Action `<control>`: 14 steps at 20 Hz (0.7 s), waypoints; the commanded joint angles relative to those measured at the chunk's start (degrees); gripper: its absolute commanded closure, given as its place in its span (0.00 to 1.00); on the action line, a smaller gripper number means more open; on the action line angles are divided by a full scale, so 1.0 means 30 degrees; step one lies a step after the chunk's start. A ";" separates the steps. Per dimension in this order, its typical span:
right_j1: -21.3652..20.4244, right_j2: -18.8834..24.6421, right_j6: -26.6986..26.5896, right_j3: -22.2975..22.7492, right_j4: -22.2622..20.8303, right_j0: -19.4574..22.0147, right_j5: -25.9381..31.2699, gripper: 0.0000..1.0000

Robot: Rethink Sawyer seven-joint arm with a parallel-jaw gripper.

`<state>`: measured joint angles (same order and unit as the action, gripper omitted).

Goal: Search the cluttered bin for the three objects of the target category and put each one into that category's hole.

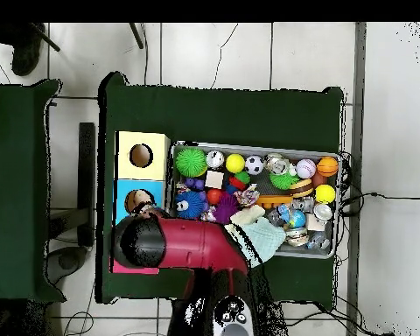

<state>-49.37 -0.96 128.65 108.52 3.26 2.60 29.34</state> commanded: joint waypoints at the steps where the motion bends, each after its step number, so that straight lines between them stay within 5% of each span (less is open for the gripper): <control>1: 0.0468 0.1637 -0.2110 -0.3231 -0.1144 0.1663 0.3089 0.00; 14: 0.1577 0.2312 -0.3993 -0.5837 -0.2708 0.4195 0.4680 0.00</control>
<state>-49.14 0.15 128.65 96.74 0.73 11.18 37.69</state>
